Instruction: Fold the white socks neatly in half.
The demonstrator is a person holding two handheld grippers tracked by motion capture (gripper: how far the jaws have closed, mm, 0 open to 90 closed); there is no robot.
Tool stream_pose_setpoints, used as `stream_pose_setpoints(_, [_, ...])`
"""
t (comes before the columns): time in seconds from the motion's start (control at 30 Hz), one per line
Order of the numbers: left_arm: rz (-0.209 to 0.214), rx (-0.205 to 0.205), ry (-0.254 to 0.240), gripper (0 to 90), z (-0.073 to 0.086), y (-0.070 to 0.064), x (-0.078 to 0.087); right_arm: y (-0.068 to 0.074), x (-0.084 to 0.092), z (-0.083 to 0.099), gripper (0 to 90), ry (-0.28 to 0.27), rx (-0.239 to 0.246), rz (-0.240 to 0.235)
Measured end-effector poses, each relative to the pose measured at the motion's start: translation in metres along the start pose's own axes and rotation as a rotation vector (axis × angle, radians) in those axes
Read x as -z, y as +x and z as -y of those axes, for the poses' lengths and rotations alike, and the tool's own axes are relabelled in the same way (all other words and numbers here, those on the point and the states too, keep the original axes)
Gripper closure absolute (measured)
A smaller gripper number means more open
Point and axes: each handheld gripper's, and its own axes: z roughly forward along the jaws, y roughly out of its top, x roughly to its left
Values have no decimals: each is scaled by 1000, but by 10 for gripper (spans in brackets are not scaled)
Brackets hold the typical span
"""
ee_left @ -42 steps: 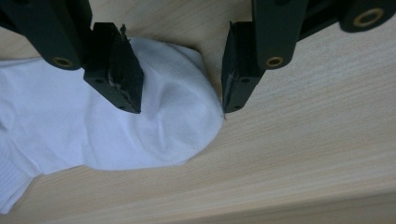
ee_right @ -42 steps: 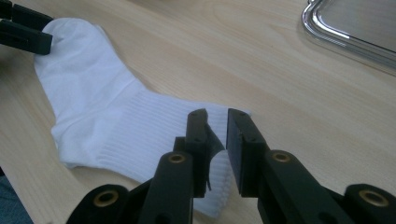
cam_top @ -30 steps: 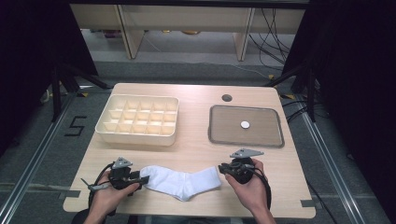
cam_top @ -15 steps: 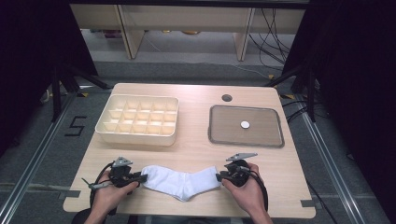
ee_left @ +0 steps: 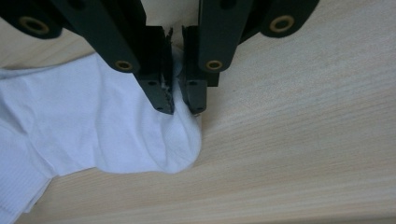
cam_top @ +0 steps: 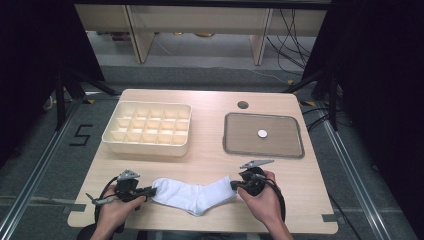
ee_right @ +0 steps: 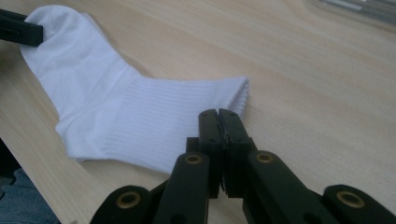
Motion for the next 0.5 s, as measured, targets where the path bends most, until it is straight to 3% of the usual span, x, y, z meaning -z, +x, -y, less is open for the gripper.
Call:
stream_pose_setpoints(0.17, [1,0,-2,827,0,0,0,-2,-8,-2,890,12,39,17])
stream_pose_setpoints(0.23, [2,1,-2,825,0,0,0,-6,-15,1,883,60,51,36])
stream_pose_setpoints(0.33, [4,15,-8,801,0,-1,1,-8,-17,4,852,59,6,44])
stream_pose_setpoints(0.37, [-1,13,-24,758,-2,-2,3,-10,-14,4,789,41,-9,29])
stream_pose_setpoints(0.5, [-6,8,-44,742,-4,-3,8,-10,-9,4,740,15,-20,48])
